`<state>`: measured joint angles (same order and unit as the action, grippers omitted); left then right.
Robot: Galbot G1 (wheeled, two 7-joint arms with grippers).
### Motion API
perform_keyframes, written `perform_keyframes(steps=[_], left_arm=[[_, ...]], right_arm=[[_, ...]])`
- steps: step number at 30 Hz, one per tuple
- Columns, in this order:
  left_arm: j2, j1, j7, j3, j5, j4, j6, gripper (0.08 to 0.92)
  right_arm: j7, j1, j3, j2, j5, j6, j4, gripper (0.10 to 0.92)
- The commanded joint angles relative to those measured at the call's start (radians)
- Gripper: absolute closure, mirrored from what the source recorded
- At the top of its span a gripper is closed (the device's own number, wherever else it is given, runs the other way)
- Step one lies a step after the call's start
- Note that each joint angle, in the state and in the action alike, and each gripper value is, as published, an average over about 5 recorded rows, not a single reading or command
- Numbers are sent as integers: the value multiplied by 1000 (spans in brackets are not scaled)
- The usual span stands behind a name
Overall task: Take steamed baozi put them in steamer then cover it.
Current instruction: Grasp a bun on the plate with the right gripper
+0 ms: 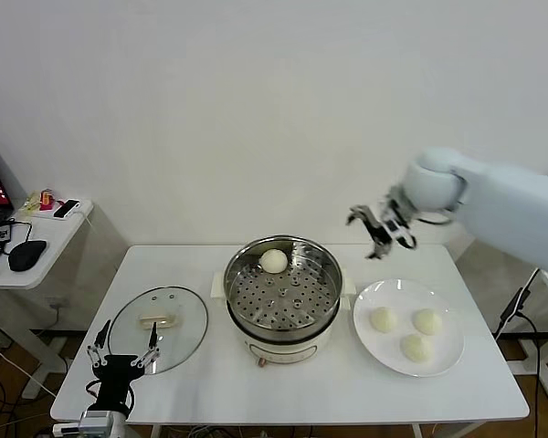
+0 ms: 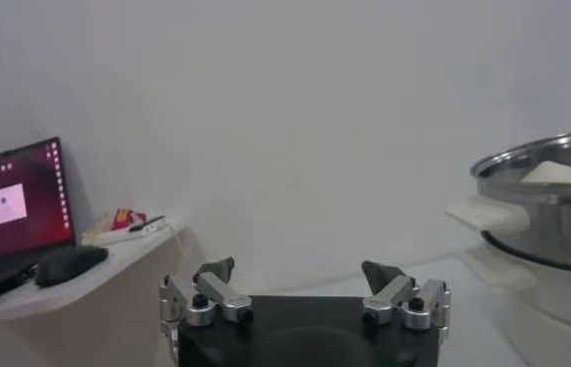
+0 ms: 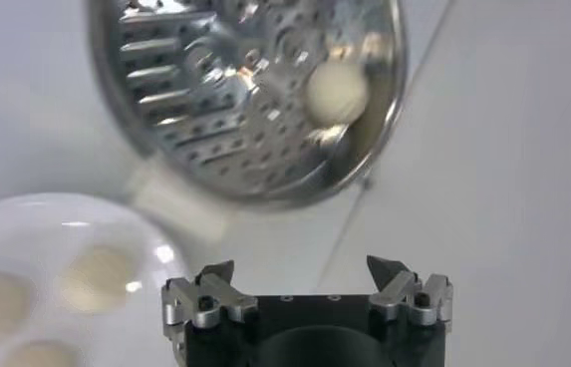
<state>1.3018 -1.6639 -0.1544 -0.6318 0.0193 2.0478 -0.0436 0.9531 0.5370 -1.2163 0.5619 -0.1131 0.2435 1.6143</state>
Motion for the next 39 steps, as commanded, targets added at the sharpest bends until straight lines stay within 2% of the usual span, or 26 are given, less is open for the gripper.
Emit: perform_keyframes(steps=[1, 8, 16, 26, 39], left_arm=[[-4, 1, 1, 4, 0, 0, 1, 177], [-8, 4, 3, 4, -3, -12, 3, 177], [-10, 4, 6, -6, -3, -15, 8, 177], [-15, -1, 7, -29, -1, -17, 9, 177], [-17, -6, 8, -50, 1, -20, 8, 177]], right_arm=[[-14, -177, 75, -215, -16, 93, 129, 203], [-28, -488, 297, -213, 72, 97, 94, 203], [-46, -654, 419, -119, 161, 88, -62, 203], [-56, -674, 448, 34, 192, 49, -268, 203], [-49, -634, 413, 191, 186, 40, -378, 203]])
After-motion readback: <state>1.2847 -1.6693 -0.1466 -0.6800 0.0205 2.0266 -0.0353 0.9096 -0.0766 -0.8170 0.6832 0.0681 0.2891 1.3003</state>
